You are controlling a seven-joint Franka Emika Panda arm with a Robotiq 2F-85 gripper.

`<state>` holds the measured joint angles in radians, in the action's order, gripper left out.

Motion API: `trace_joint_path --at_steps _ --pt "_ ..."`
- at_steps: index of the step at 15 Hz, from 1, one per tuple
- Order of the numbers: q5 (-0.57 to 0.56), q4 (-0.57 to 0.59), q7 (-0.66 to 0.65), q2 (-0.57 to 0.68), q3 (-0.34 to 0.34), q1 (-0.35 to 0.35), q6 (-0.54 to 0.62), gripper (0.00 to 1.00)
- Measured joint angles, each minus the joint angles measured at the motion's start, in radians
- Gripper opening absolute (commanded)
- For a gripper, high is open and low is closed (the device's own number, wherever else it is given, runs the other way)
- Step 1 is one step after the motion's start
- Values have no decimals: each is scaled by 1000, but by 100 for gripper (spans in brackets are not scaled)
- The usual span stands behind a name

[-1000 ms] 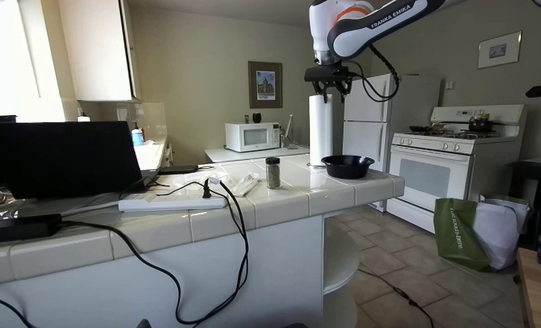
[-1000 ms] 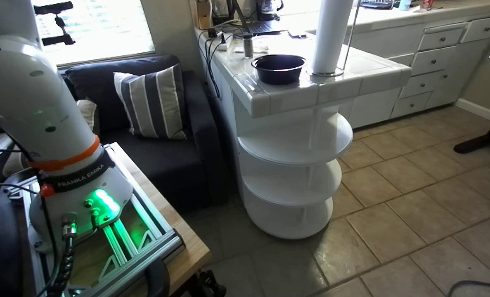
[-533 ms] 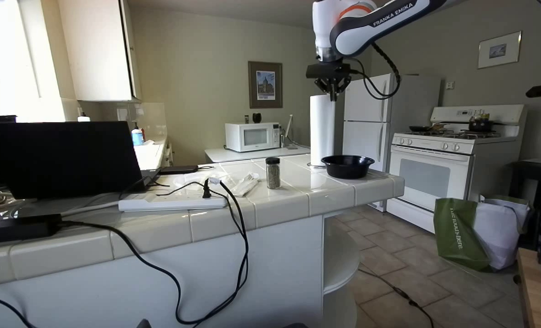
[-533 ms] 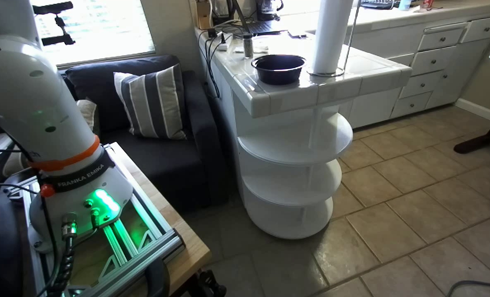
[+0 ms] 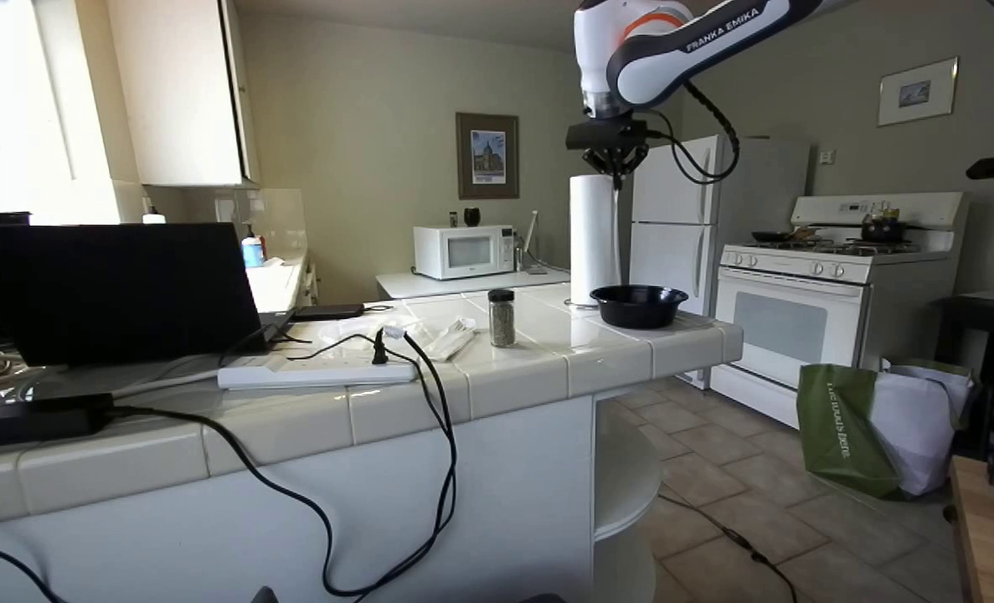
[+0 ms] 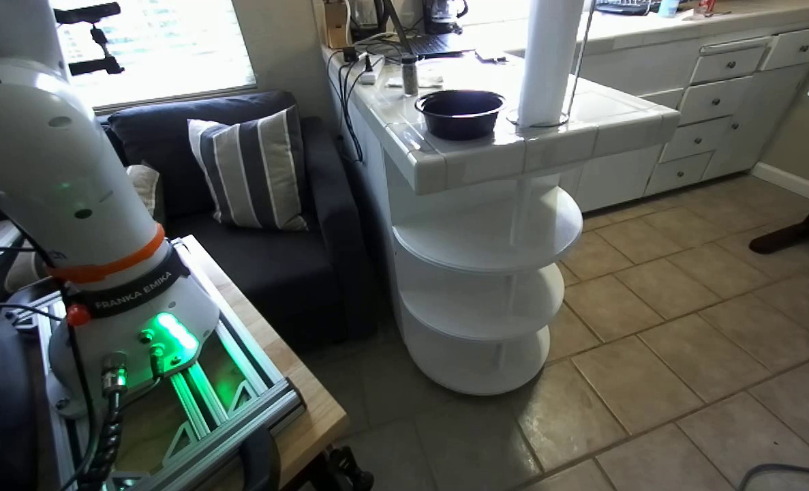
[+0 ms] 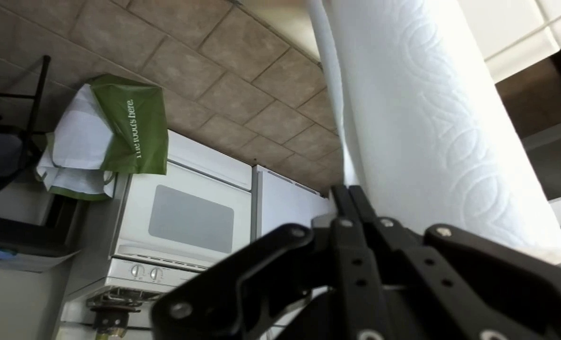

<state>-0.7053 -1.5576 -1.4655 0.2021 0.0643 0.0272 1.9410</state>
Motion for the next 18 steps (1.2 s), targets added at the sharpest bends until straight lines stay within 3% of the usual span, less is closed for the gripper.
trace_joint_path --at_steps 5,18 --pt "-1 -19 43 -1 7 -2 -78 0" --pt "8 -77 123 30 7 -7 -79 0"
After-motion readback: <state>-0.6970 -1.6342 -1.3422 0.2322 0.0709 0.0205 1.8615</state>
